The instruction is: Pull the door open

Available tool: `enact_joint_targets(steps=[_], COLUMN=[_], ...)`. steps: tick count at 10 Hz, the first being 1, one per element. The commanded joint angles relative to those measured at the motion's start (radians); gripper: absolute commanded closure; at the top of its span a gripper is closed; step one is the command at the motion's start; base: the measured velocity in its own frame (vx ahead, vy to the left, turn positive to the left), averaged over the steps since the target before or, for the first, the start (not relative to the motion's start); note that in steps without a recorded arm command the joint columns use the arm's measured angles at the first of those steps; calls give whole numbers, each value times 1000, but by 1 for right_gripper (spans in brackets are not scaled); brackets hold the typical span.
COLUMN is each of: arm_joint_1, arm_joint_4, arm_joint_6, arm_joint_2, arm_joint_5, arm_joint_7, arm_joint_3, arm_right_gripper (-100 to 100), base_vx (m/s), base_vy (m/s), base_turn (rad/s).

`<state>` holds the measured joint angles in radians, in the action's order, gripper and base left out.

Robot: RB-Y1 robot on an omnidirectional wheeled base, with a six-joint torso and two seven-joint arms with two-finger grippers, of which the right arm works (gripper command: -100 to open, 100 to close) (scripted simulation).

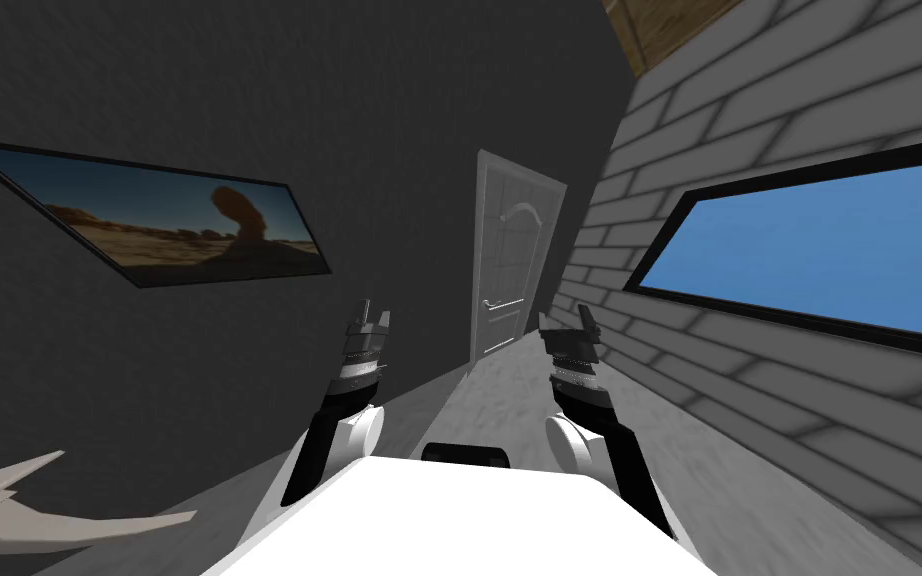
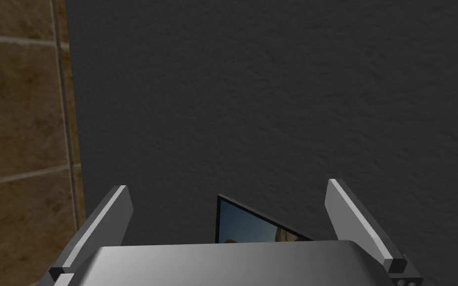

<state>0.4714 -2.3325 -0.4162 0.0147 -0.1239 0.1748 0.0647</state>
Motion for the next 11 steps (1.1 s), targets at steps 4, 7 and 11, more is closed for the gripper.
enact_joint_targets(steps=[4, 7, 11], arm_joint_1=[-34, -53, -86], arm_joint_4=[120, 185, 294], arm_joint_6=[-22, -35, -56], arm_joint_2=[-37, -56, -90], arm_joint_5=[4, 6, 9], arm_joint_7=[1, 2, 3], arm_joint_3=[-2, -3, -5], arm_right_gripper=[-100, -100, -100], base_vx=[86, 67, 60], base_vy=[-38, -54, -43], base_turn=[103, 84, 87])
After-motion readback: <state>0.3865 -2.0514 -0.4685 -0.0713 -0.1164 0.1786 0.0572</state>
